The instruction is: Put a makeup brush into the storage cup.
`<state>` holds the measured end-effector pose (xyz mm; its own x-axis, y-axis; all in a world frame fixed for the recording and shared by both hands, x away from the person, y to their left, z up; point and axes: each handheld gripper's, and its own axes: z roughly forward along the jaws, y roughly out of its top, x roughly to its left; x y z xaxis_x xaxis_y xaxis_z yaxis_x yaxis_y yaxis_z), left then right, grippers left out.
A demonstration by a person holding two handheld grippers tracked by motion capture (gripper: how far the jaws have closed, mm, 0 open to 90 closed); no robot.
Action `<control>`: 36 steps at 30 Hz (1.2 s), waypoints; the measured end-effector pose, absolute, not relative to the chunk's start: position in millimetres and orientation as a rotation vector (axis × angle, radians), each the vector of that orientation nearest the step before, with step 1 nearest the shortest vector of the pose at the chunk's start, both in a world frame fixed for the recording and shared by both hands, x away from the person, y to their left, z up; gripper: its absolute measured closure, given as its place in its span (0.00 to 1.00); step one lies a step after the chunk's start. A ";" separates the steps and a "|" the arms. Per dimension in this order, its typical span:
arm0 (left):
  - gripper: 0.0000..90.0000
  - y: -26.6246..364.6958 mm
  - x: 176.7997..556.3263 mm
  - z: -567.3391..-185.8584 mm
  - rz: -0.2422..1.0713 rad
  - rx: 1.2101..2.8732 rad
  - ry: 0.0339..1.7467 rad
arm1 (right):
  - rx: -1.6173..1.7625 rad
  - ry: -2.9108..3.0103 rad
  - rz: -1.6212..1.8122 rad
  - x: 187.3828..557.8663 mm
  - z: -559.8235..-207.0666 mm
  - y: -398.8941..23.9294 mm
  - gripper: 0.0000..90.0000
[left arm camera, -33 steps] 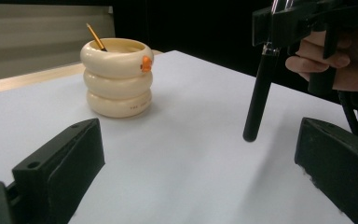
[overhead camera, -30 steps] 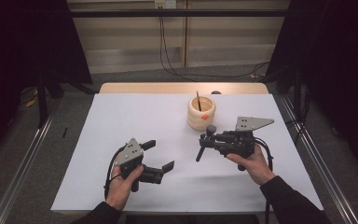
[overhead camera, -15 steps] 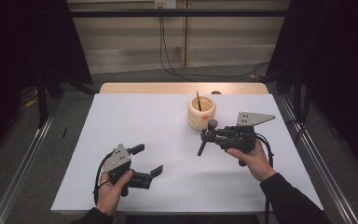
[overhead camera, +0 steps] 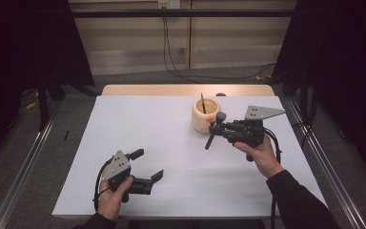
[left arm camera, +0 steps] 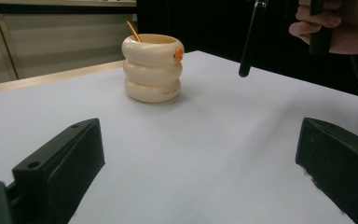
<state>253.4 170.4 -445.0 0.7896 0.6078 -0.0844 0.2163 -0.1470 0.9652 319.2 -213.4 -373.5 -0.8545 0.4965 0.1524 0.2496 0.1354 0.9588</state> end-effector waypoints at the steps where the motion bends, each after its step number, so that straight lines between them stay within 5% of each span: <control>1: 0.01 170.4 253.4 -445.0 0.391 1.726 0.641 | 0.739 2.203 1.795 320.6 -373.3 -213.5 0.86; 36: 0.01 176.0 253.3 -447.7 0.411 1.740 0.659 | 0.813 2.110 1.700 378.2 -344.5 -218.4 0.86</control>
